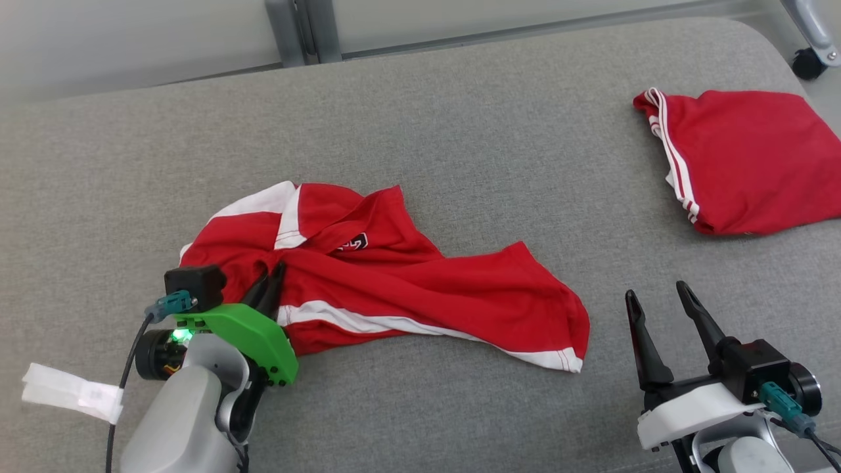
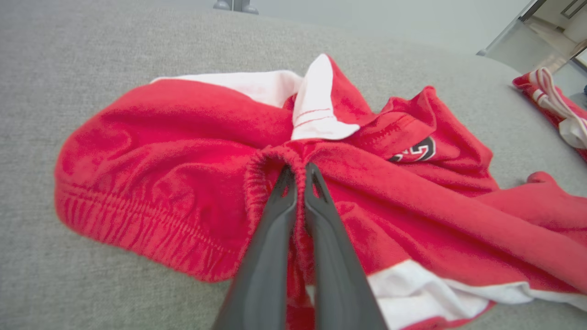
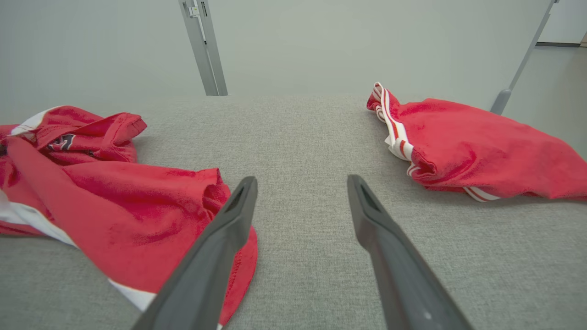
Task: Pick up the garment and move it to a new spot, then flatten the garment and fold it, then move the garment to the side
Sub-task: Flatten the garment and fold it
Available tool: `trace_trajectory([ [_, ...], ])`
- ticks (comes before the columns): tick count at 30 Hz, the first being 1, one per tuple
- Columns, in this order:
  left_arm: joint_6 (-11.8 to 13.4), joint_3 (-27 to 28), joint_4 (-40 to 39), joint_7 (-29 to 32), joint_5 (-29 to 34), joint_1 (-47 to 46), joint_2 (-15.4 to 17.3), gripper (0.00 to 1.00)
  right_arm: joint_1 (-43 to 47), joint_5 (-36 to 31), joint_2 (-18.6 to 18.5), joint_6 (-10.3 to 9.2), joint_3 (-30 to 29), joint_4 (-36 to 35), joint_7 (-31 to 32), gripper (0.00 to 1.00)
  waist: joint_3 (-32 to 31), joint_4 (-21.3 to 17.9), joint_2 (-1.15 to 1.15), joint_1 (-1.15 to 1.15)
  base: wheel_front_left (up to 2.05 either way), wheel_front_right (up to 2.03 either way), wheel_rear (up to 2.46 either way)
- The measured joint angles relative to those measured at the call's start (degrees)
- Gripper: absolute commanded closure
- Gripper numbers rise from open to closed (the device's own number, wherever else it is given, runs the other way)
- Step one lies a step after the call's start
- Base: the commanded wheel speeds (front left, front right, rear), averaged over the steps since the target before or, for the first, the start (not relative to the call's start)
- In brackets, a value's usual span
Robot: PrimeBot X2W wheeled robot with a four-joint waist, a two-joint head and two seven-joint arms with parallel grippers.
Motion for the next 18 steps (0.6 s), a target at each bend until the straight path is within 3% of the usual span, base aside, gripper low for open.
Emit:
trace_trajectory([
  [1, 0.0, -0.57, 1.48, 1.89, 0.03, -0.68, 0.75, 0.86, -0.16, 0.07, -0.01, 0.0, -0.03, 0.18, 0.0, 0.0, 0.61, -0.31, 0.0, 0.0, 0.0, 0.0, 0.0],
  [2, -0.01, -0.96, 2.37, 2.65, 0.04, -0.86, 1.29, 0.62, -0.23, 0.11, 0.01, 0.0, 0.05, 0.38, 0.0, 0.0, 1.02, -0.59, 0.0, 0.0, 0.0, 0.0, 0.0],
  [3, -0.13, -1.15, 3.1, 2.93, 0.02, -0.93, 1.8, 0.24, -0.25, 0.25, 0.08, 0.0, 0.21, 0.7, 0.0, 0.0, 1.43, -1.03, 0.0, 0.0, 0.0, 0.0, 0.0],
  [4, -0.16, -1.19, 3.36, 2.91, -0.3, -0.94, 2.13, 0.0, -0.26, 0.32, 0.21, 0.0, 0.34, 0.94, 0.01, 0.0, 1.75, -1.51, 0.0, 0.0, 0.0, 0.0, 0.0],
  [15, -0.41, 0.16, -3.94, -3.13, -5.77, 8.61, 3.59, 0.0, 2.09, 0.38, 0.75, 0.0, -1.74, 1.55, 0.0, 0.0, -0.2, -2.79, 0.0, 0.0, 0.0, 0.0, 0.0],
  [18, 1.3, 0.9, -8.98, -5.16, -6.43, 14.04, 3.48, 0.0, 3.5, 0.38, 0.58, 0.0, -2.36, 1.38, 0.01, 0.0, -2.21, -2.06, 0.0, 0.0, 0.0, 0.0, 0.0],
])
